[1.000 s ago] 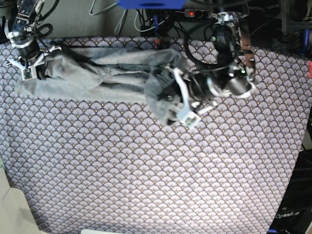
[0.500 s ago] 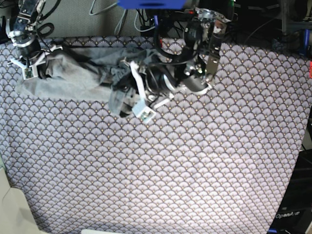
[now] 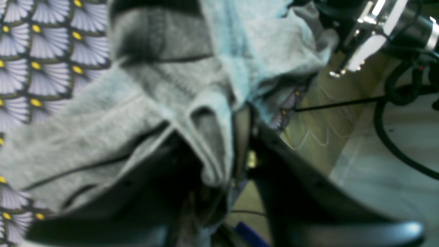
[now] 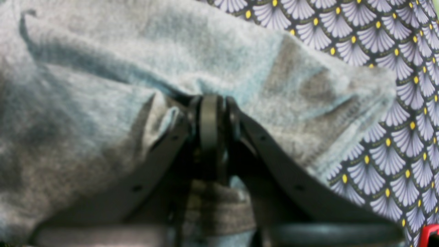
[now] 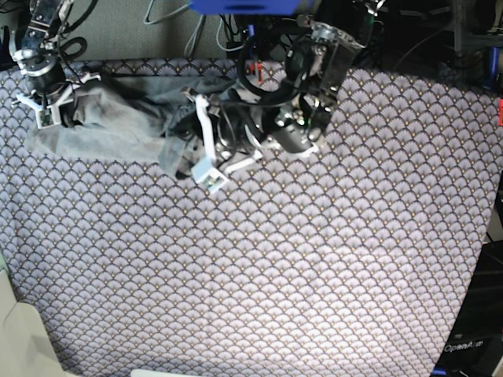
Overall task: Fold the T-shirt properly
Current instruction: 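Carry the strip end with the left gripper over toward the right gripper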
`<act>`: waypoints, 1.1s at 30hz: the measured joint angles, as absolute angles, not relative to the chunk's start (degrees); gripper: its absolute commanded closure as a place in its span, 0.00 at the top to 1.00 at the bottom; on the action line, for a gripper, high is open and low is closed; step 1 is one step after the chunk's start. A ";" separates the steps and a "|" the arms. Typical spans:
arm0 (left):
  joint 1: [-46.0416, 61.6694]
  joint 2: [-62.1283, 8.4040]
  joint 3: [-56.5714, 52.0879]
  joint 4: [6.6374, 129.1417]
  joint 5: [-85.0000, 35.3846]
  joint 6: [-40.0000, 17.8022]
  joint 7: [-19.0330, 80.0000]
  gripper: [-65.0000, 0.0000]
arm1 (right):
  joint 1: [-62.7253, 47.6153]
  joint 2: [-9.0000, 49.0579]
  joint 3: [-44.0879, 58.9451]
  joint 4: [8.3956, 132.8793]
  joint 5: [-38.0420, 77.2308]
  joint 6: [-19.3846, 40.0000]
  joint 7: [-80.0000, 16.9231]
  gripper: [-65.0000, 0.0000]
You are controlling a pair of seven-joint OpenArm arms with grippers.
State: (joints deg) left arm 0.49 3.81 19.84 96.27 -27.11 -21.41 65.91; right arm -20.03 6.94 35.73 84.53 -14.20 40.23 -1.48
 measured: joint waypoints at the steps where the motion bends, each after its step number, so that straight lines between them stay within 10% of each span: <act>1: 0.36 3.84 19.77 96.42 -27.24 -21.41 65.93 0.34 | -20.03 6.94 35.73 84.53 -14.20 40.23 -1.48 0.04; 7: 0.86 2.04 19.77 100.62 -28.82 -22.15 65.84 0.92 | -20.01 6.96 35.73 84.53 -14.20 40.23 -1.50 0.04; 10: 0.34 2.11 19.51 102.13 -32.67 -22.26 65.52 0.95 | -20.03 6.96 35.73 84.53 -14.20 40.23 -1.50 0.04; 15: -0.10 1.56 14.70 103.18 -34.35 -21.91 65.67 0.69 | -20.03 6.96 35.75 84.53 -14.17 40.23 -1.45 0.04; 21: 1.89 -1.48 7.46 99.98 -34.04 -22.09 65.36 0.00 | -20.03 6.96 35.83 84.53 -14.20 40.23 -1.54 0.04; 33: 0.82 1.61 7.31 95.04 -34.59 -22.13 66.04 0.00 | -20.01 6.94 35.88 84.53 -14.24 40.23 -1.48 0.04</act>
